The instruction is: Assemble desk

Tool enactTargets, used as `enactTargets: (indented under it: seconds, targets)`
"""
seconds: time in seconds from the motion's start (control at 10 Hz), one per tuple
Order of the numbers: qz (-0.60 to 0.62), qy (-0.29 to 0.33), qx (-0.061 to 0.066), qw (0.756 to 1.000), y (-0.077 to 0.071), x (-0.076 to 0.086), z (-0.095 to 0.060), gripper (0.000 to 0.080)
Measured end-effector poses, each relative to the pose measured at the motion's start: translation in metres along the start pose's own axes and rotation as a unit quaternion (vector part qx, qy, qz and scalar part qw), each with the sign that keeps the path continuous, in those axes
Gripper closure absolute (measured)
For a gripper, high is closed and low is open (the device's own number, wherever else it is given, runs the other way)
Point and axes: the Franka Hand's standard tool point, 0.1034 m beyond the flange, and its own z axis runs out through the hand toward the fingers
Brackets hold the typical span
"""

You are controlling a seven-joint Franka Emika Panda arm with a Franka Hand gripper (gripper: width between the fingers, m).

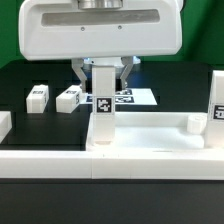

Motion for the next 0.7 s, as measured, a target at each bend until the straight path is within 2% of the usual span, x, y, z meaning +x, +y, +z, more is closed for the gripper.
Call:
enactTargets:
  seconds: [0.3,0.4,0.6,0.7]
  targets:
    - [0.124,0.002,0.001,0.992,0.0010,0.0003,0.0001,0.0511]
    - [0.186,0.002,0.001,0.983,0.0013,0.0004,0.0002,0.0510]
    - [0.303,0.002,-0.002,0.953,0.0013,0.0007,0.0021,0.0510]
    - [0.379,0.001,0.002,0.925,0.0028,0.0004,0.0023,0.0509]
